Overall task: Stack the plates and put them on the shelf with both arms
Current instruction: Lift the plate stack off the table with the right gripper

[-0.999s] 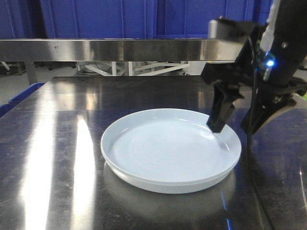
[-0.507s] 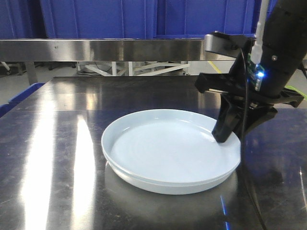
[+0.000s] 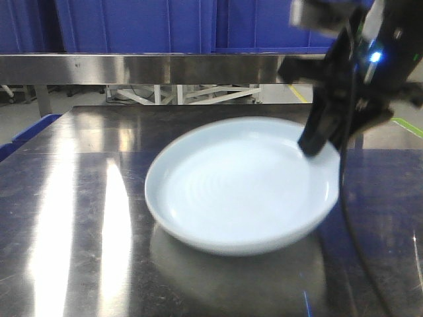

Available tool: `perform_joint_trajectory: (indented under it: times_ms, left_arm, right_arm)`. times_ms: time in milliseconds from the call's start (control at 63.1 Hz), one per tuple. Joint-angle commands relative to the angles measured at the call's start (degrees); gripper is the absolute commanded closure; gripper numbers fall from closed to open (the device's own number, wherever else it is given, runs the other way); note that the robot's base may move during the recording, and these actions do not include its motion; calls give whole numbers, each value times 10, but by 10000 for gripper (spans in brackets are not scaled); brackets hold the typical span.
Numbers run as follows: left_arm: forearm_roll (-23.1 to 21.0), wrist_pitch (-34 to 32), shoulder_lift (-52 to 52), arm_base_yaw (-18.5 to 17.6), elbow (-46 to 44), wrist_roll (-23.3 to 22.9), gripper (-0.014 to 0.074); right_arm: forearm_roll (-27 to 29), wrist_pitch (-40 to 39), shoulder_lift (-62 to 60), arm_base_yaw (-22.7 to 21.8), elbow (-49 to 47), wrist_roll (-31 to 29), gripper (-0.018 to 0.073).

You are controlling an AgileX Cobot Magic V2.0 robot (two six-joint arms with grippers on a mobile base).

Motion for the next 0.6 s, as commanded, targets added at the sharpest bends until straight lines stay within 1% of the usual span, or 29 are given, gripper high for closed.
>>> perform_joint_trajectory:
  times_ms: [0, 158, 412, 586]
  left_arm:
    - [1, -48, -2, 1, -17, -6, 512]
    - [1, -48, -2, 1, -17, -6, 512]
    - [1, -48, -2, 1, -17, -6, 512]
    - [1, -48, -2, 1, -17, -6, 512]
  right_arm:
    - [10, -38, -74, 0, -20, -5, 503]
    - [10, -62, -164, 0, -20, -5, 503]
    - [10, -71, -282, 0, -7, -5, 503]
    - [10, -125, -352, 0, 36, -5, 503]
